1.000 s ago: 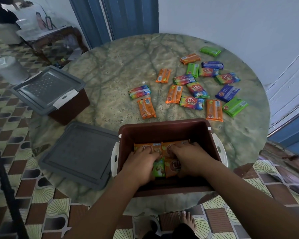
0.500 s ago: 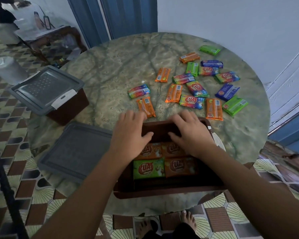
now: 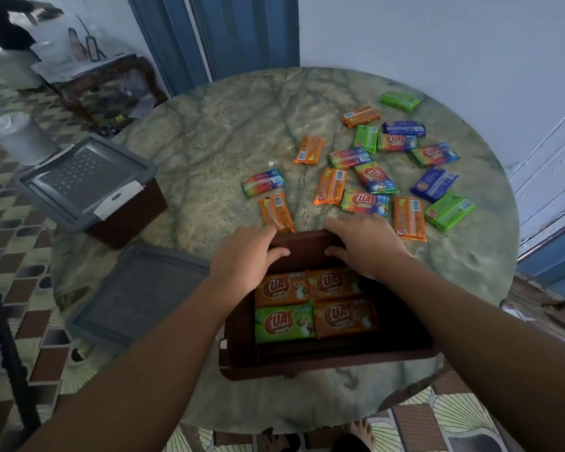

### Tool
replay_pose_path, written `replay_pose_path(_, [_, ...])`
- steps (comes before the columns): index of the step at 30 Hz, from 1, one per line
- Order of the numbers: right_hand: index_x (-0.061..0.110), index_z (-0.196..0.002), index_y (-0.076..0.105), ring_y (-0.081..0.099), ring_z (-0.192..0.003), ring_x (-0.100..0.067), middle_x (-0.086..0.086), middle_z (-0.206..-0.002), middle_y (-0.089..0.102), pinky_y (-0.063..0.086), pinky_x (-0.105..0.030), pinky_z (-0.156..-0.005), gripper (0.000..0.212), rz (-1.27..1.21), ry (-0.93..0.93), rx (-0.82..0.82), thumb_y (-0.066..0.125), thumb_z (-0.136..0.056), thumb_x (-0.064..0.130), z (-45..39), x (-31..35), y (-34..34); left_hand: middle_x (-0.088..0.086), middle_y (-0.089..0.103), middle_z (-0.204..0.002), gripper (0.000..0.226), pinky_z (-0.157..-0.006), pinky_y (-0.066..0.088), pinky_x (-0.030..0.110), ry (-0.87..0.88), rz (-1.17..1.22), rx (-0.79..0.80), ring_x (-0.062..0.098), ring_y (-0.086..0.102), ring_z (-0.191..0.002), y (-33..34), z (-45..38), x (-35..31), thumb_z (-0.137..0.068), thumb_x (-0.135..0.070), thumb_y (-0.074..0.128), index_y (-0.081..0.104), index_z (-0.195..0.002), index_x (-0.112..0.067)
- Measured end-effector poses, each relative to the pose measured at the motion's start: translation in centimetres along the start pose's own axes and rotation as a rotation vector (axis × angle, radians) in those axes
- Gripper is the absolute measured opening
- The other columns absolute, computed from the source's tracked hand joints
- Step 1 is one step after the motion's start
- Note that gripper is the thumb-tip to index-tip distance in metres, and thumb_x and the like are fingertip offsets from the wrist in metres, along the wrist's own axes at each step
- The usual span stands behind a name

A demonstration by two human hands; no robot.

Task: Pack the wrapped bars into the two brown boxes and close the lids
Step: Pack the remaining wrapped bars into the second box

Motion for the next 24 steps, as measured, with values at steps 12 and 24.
replay_pose_path(12, [0.031, -0.112, 0.051, 0.058, -0.104, -0.025, 0.006, -0.109, 0.063, 0.041, -0.043, -0.088, 0.026, -0.013, -0.041, 0.0, 0.061, -0.097, 0.049, -4.4, -2.4, -0.3, -0.008, 0.047, -0.069, 0.043, -0.053, 0.041, 0.036, 0.0, -0.032, -0.03, 0.016, 0.049, -0.062, 0.4, -4.2, 0.9, -0.096, -0.06, 0.058, 0.042, -0.082, -0.022])
replay_pose_path(24, [0.032, -0.098, 0.055, 0.055, -0.091, -0.018, 0.01, -0.095, 0.06, 0.044, -0.045, -0.091, 0.053, -0.159, 0.007, 0.01, 0.034, -0.091, 0.081, -4.4, -2.5, -0.7, -0.004, 0.053, -0.059, 0.055, -0.054, 0.041, 0.035, -0.196, 0.254, 0.011, 0.011, 0.053, -0.054, -0.6, -3.8, 0.7, -0.098, -0.067, 0.038, 0.051, -0.07, -0.022])
Point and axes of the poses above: each hand's wrist, its own z-axis away from the middle knuckle, its own y-axis out of the palm, x = y × z, the point moved 5 cm from there along -z, towards the middle knuckle
